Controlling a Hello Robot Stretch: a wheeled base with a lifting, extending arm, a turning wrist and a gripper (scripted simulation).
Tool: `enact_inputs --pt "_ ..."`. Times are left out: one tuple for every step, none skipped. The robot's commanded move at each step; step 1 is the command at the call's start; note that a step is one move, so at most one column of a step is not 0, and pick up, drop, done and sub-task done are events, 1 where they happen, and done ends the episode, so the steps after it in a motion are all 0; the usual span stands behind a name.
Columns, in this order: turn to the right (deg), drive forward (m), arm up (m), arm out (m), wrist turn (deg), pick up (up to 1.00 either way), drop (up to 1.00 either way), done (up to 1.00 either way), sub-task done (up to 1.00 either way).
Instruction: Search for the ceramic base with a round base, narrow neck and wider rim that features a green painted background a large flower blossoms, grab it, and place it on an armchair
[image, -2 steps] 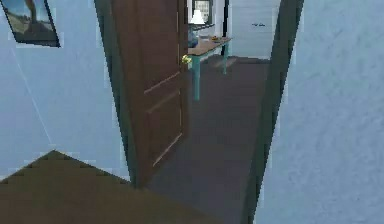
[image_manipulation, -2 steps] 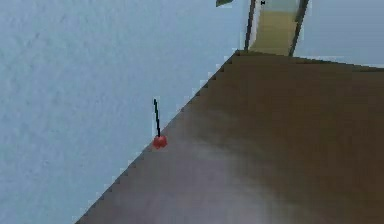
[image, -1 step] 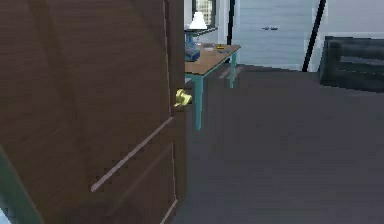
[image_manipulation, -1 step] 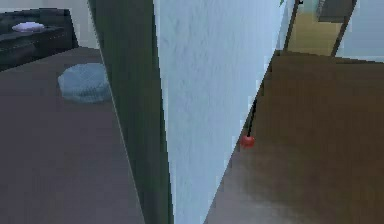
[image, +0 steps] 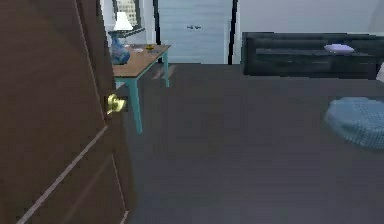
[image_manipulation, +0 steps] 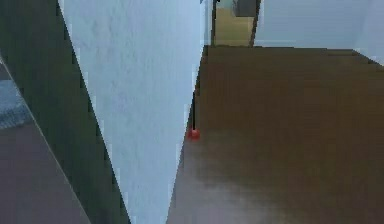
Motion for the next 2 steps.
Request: enact_inputs --pt "0.0 1.0 0.0 0.0 0.0 0.0 0.0 0.0 0.0" --pt "3.0 0.0 0.0 0.0 0.0 0.0 0.0 0.0 0.0"
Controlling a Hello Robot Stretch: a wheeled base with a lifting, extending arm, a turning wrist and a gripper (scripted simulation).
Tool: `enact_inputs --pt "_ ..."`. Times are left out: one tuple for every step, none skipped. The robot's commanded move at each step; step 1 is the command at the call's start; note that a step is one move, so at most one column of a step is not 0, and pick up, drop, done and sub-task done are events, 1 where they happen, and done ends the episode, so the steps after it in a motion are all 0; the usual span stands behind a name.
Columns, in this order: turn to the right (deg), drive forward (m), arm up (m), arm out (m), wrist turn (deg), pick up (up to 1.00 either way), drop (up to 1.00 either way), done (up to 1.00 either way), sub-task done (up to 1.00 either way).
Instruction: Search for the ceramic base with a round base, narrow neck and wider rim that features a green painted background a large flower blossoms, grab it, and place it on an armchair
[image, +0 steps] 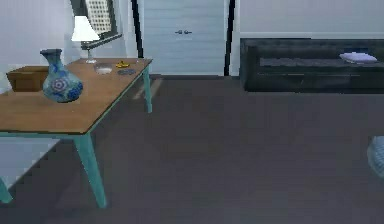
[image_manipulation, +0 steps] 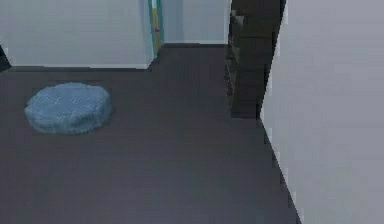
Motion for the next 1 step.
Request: enact_inputs --pt "0.0 0.2 0.0 0.0 0.0 0.0 0.0 0.0 0.0"
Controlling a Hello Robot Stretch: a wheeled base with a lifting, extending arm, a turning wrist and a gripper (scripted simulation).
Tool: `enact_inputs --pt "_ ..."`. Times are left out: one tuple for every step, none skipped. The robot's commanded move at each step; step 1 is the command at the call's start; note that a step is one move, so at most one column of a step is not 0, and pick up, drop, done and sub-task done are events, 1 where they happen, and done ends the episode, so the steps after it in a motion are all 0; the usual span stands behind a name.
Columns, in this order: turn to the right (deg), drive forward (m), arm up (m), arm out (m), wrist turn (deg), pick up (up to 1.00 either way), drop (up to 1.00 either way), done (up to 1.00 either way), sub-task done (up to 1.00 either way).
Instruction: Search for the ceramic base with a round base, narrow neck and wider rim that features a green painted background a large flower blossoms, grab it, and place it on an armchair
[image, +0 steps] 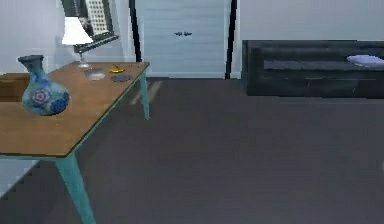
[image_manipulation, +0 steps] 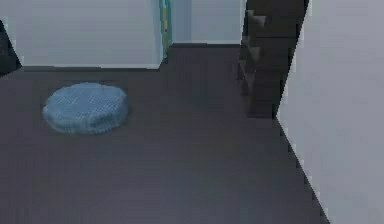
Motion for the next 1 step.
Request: enact_inputs --pt "-21.0 0.0 0.0 0.0 0.0 0.0 0.0 0.0 0.0"
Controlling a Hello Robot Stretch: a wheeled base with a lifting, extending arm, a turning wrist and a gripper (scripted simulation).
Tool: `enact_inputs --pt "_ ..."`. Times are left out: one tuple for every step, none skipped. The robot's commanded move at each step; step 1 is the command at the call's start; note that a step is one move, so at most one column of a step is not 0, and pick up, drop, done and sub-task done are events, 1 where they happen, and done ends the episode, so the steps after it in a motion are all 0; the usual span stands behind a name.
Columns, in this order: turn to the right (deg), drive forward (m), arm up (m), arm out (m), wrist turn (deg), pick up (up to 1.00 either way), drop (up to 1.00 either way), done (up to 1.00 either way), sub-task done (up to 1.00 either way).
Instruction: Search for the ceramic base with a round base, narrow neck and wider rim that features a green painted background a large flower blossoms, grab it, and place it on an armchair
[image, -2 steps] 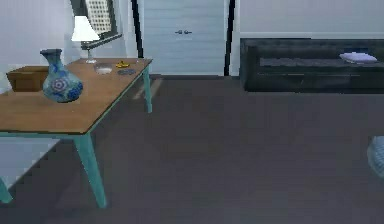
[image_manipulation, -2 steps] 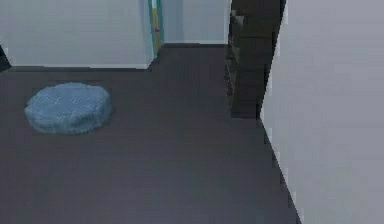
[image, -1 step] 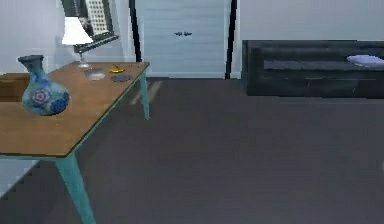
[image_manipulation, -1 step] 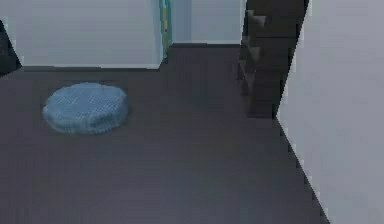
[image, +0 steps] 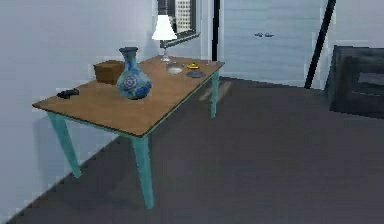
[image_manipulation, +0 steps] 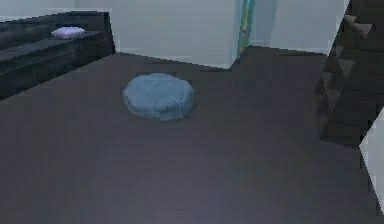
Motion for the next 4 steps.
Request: enact_inputs --pt "0.0 0.65 0.0 0.0 0.0 0.0 0.0 0.0 0.0" --pt "-45.0 0.0 0.0 0.0 0.0 0.0 0.0 0.0 0.0" --pt "-45.0 0.0 0.0 0.0 0.0 0.0 0.0 0.0 0.0" --pt "-24.0 0.0 0.0 0.0 0.0 0.0 0.0 0.0 0.0"
